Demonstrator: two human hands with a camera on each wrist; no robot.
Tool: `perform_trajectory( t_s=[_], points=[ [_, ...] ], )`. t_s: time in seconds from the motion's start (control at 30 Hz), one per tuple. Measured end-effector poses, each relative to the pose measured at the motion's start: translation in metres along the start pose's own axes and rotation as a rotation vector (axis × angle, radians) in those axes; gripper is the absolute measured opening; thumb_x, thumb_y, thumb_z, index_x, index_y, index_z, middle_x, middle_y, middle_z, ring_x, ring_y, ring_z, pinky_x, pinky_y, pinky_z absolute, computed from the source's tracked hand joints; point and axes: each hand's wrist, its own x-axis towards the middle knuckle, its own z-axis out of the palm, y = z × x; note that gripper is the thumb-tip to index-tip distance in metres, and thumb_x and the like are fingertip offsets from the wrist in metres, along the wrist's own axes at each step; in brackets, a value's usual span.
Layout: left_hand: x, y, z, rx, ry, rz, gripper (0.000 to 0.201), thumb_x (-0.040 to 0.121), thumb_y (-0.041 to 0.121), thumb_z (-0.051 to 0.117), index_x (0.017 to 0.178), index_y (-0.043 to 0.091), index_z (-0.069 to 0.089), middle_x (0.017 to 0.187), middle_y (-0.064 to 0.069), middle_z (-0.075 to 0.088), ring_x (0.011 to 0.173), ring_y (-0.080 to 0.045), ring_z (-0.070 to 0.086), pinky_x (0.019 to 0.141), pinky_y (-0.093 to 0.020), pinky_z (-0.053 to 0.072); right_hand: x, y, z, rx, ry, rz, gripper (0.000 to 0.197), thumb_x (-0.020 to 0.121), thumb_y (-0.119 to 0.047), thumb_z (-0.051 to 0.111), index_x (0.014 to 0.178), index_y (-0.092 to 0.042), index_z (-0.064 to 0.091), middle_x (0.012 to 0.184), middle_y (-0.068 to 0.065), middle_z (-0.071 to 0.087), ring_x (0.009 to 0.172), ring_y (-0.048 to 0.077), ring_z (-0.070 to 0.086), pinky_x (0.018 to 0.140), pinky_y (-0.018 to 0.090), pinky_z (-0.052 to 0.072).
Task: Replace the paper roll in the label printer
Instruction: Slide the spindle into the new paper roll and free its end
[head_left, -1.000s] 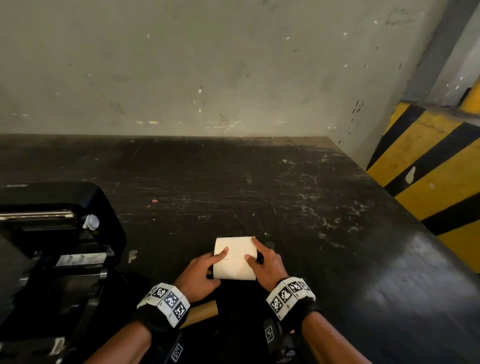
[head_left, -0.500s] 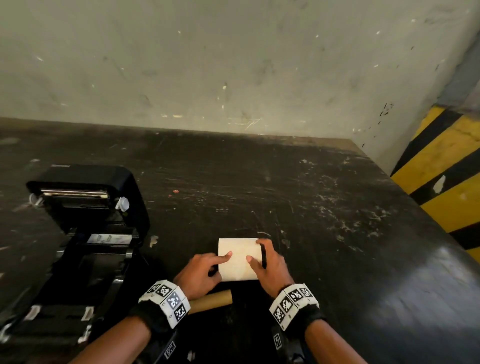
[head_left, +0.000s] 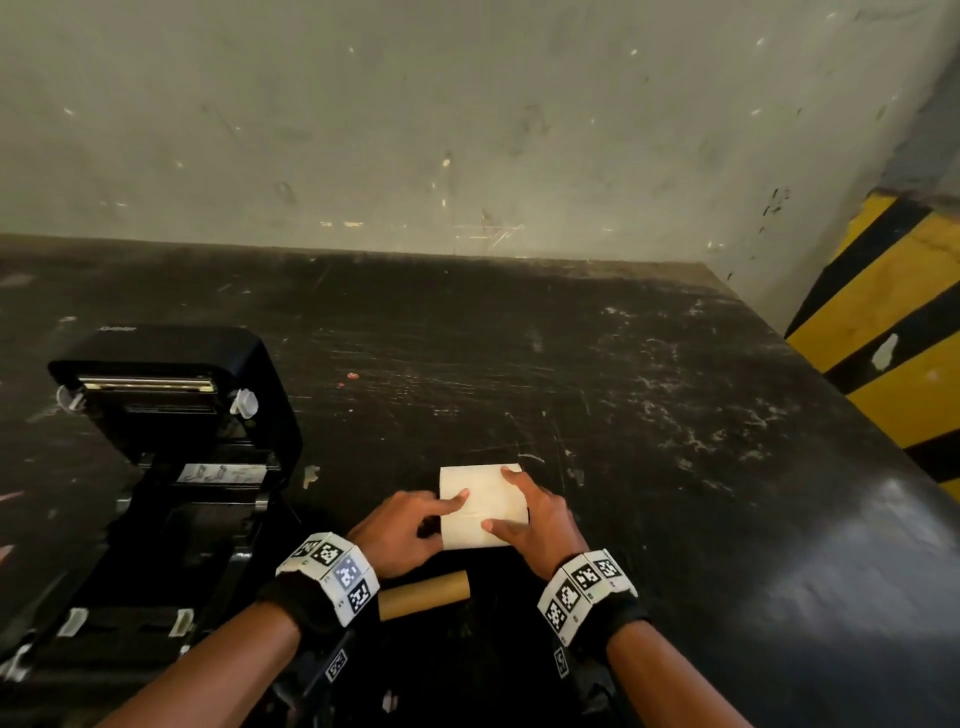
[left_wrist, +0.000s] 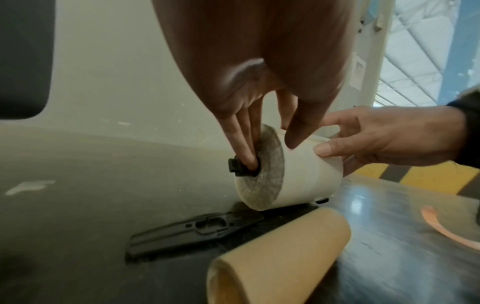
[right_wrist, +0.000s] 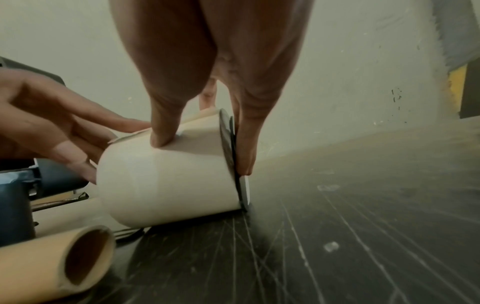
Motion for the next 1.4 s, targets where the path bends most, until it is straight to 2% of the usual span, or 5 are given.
perform_trajectory(
  t_s=[0.2,0.33,0.57,1.03,1.4],
  points=[
    [-0.001,0.007,-0.006,0.026,-0.025,-0.021,0.056,0.084,0.016,0.057,0.133,0.039,0.041,0.110,0.001,0.058,0.099,-0.012,0.057,0.091,-0.033,0.049,0.004,0.000,-0.002,-0.001,-0.026,0.013,0.068,0.078,-0.040,0.070,0.135,-0.037,0.032,0.130,0.009,0.051,0.116,0.025,0.051,0.097,0.038,0.045],
    [-0.009,-0.007,-0.021,-0.107,0.162,-0.126,0.048,0.081,0.004,0.058,0.121,0.030,0.057,0.101,-0.002,0.068,0.080,-0.007,0.064,0.079,-0.025,0.054,0.004,-0.001,-0.004,-0.009,-0.022,-0.002,0.066,0.079,-0.040,0.068,0.135,-0.034,0.033,0.130,0.011,0.051,0.116,0.026,0.051,0.098,0.040,0.044],
    [-0.027,-0.021,-0.014,0.408,-0.152,-0.347,0.038,0.078,0.017,0.060,0.115,0.029,0.060,0.119,-0.003,0.062,0.107,-0.023,0.061,0.089,-0.033,0.051,0.003,-0.004,-0.005,-0.007,-0.032,0.011,0.066,0.081,-0.039,0.067,0.137,-0.031,0.032,0.137,0.012,0.045,0.123,0.027,0.045,0.101,0.041,0.040],
    [-0.009,-0.034,0.004,0.524,-0.131,-0.288,0.040,0.080,0.030,0.067,0.116,0.015,0.057,0.124,-0.008,0.050,0.118,-0.026,0.044,0.095,-0.037,0.041,0.003,-0.009,-0.008,-0.047,-0.040,0.034,0.069,0.081,-0.044,0.066,0.139,-0.032,0.030,0.140,0.013,0.043,0.127,0.028,0.042,0.103,0.042,0.039],
    [-0.002,-0.039,-0.012,-0.002,0.215,-0.454,0.040,0.067,0.014,0.078,0.061,0.030,0.043,0.068,0.007,0.054,0.071,-0.017,0.059,0.066,-0.031,0.049,0.007,-0.011,-0.012,-0.041,-0.070,0.048,0.070,0.082,-0.044,0.065,0.140,-0.032,0.028,0.142,0.012,0.039,0.128,0.027,0.040,0.103,0.042,0.038]
  ],
)
